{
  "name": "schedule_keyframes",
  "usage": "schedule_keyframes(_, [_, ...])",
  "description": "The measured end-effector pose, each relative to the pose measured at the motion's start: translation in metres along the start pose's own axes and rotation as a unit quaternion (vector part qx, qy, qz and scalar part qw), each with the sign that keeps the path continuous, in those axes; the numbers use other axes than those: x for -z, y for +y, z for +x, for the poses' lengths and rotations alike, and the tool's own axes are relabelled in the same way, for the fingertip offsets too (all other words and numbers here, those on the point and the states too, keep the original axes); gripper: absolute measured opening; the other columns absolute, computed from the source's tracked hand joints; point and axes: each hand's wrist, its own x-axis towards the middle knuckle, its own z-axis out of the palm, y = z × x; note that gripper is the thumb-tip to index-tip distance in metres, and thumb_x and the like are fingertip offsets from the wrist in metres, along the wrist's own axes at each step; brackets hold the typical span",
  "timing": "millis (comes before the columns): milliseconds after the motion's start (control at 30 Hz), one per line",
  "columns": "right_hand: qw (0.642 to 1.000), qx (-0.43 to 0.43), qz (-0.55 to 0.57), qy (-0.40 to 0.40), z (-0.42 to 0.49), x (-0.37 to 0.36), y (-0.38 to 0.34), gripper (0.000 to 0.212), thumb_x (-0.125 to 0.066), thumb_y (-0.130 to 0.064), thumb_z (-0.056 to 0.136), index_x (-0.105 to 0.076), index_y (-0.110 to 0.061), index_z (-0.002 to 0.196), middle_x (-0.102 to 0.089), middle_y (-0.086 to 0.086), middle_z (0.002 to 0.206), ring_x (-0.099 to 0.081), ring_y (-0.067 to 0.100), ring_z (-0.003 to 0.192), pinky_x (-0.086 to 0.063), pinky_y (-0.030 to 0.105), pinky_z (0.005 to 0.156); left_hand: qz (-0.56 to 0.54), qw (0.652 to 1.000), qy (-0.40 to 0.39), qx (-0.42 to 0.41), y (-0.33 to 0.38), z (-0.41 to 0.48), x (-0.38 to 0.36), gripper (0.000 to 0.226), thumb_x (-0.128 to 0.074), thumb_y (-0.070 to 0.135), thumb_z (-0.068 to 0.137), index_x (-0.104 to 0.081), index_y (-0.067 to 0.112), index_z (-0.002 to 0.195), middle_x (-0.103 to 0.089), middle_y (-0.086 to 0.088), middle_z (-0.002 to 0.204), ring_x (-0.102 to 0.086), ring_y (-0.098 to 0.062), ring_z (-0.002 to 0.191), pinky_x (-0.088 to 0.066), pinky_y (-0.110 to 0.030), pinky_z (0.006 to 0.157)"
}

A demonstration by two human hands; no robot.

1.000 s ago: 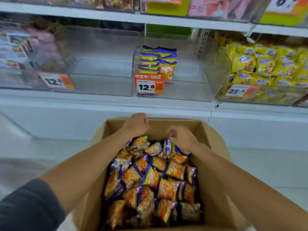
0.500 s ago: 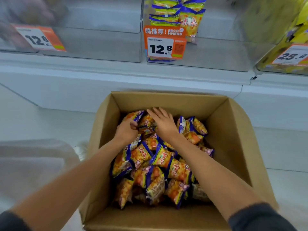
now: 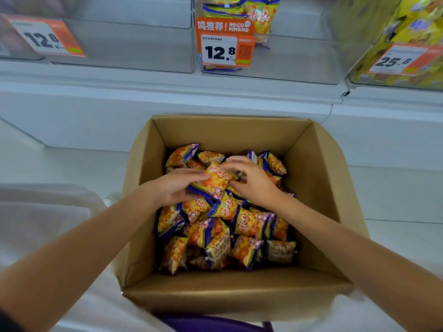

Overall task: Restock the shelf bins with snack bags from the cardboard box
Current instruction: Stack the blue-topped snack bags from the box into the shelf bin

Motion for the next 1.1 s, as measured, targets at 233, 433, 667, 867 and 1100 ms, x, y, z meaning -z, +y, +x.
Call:
schedule_keyframes(233, [0.963,-0.203,-0.063,-0.165,-0.007,-0.020,0.054,0.071,-0.059,-0.003,0.090,-0.028,-0.022,0.151,-0.040,0.004,0.151,-0.044,0.018,0.133,-0.052,0.034,0.095,0.004,0.999,0.043,-0.020,-0.018,0.007,0.017,0.066,-0.073,0.006,0.083,-0.045,0.010,0.142,-0.068,-0.012,0.119,-0.070,-0.027,0.103,-0.057,-0.044,0.089])
schedule_keyframes(433, [0.944,-0.223,-0.150,-0.193,-0.011,-0.054,0.086,0.082,-0.070,-0.022,0.088,-0.021,-0.021,0.154,-0.035,0.007,0.151,-0.033,0.028,0.139,-0.036,0.044,0.111,-0.008,0.996,0.087,-0.022,-0.028,0.010,0.020,0.068,-0.066,0.002,0.088,-0.035,0.015,0.147,-0.062,-0.013,0.124,-0.067,-0.028,0.104,-0.058,-0.042,0.081])
schedule_keyframes(667, [0.980,-0.192,0.029,-0.045,0.005,-0.026,0.060,0.041,-0.075,-0.030,0.083,-0.054,-0.014,0.115,-0.059,0.000,0.113,-0.057,0.016,0.106,-0.052,0.035,0.090,0.002,0.990,0.132,-0.053,-0.031,0.019,0.017,0.069,-0.063,0.006,0.092,-0.025,0.019,0.148,-0.054,-0.009,0.132,-0.060,-0.028,0.116,-0.055,-0.047,0.089])
schedule_keyframes(867, [0.947,-0.216,0.236,-0.023,0.019,0.016,0.014,0.048,-0.074,-0.035,0.082,-0.059,-0.017,0.124,-0.068,0.001,0.112,-0.065,0.014,0.100,-0.048,0.022,0.079,-0.024,0.994,0.081,-0.065,-0.021,0.016,-0.002,0.055,-0.058,0.008,0.095,-0.033,0.018,0.143,-0.058,-0.008,0.131,-0.062,-0.026,0.114,-0.056,-0.047,0.087])
schedule_keyframes(1100, [0.929,-0.195,0.311,-0.038,0.024,0.035,-0.022,0.044,-0.077,-0.025,0.080,-0.059,-0.015,0.119,-0.064,0.010,0.123,-0.060,0.022,0.114,-0.047,0.034,0.097,0.063,0.974,0.006,-0.218,0.028,-0.002,-0.042,0.062,-0.073,0.046,0.080,-0.052,0.024,0.134,-0.069,0.001,0.120,-0.065,-0.018,0.113,-0.049,-0.040,0.101])
